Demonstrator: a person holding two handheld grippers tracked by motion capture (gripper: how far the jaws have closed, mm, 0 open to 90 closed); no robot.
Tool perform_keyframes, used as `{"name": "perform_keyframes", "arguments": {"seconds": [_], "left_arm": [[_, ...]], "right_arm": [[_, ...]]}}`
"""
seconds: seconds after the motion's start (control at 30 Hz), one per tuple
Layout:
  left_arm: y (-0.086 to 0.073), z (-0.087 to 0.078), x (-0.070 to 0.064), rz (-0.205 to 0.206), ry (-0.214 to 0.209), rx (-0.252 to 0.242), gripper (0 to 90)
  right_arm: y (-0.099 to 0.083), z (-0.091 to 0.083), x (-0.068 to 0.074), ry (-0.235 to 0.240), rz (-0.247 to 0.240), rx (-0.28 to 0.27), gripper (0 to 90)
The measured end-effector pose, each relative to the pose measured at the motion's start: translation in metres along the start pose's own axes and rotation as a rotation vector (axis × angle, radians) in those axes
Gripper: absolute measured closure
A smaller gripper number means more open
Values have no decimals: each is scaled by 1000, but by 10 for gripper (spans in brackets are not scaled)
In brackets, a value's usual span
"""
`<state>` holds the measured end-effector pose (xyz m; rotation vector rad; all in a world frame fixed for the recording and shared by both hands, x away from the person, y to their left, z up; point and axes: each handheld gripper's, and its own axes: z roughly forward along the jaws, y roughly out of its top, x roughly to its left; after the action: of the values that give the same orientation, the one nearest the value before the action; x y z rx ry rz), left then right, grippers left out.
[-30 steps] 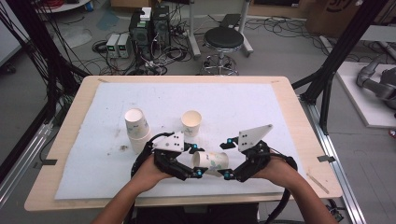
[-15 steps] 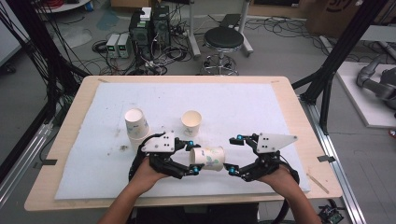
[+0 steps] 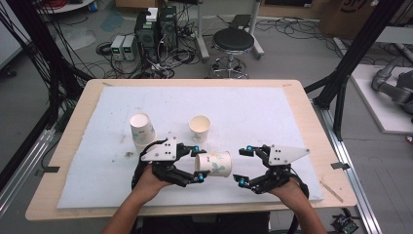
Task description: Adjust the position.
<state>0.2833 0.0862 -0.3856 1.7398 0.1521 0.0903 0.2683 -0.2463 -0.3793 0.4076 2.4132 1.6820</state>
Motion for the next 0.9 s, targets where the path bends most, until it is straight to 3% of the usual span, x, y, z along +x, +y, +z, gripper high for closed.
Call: {"name": "perform_keyframes", "arguments": {"seconds": [0.57, 0.9], "left_arm": [[3, 5, -6, 29, -33, -21, 372], [3, 9, -8, 12, -73, -42, 372]], "right_arm": [[-4, 4, -1, 66, 15, -15, 194], [-6, 11, -1, 132, 23, -38, 197]]}}
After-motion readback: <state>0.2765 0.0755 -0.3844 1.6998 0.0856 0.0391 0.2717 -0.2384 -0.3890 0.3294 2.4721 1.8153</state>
